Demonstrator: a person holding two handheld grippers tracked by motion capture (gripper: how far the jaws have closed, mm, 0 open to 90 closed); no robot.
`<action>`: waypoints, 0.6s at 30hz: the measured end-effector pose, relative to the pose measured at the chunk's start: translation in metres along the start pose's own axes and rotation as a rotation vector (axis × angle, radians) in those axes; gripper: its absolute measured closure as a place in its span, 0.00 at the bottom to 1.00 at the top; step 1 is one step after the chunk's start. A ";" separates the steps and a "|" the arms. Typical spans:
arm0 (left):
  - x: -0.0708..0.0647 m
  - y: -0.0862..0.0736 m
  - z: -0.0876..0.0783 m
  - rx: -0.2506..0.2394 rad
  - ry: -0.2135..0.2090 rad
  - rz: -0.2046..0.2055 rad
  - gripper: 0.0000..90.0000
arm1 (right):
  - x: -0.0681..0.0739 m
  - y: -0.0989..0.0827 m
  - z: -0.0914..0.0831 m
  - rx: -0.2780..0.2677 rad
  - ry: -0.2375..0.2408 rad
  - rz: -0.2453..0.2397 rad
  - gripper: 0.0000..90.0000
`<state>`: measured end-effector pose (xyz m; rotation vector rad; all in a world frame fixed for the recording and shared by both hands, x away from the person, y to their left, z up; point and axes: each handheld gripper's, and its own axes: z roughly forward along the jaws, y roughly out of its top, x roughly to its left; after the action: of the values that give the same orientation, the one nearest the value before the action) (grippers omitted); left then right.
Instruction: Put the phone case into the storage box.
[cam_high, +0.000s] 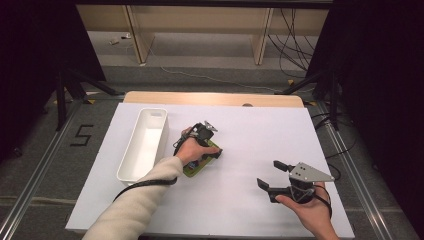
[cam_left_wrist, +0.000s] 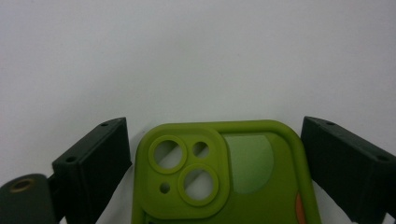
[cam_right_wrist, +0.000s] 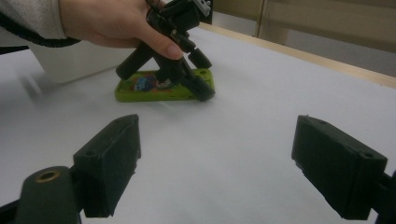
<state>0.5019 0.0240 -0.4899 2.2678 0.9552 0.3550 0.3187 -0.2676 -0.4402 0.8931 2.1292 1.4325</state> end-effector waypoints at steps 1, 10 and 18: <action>0.000 0.000 0.000 0.001 -0.003 -0.001 0.12 | 0.000 0.000 0.000 0.000 0.000 -0.001 0.19; 0.000 0.000 -0.001 0.003 -0.009 -0.005 0.16 | 0.000 0.000 0.000 0.000 0.001 0.000 0.19; 0.000 0.000 -0.001 0.002 -0.009 -0.004 0.17 | 0.000 0.000 0.000 0.000 0.001 -0.001 0.19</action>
<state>0.5015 0.0245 -0.4892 2.2673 0.9565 0.3413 0.3187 -0.2675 -0.4403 0.8918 2.1303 1.4328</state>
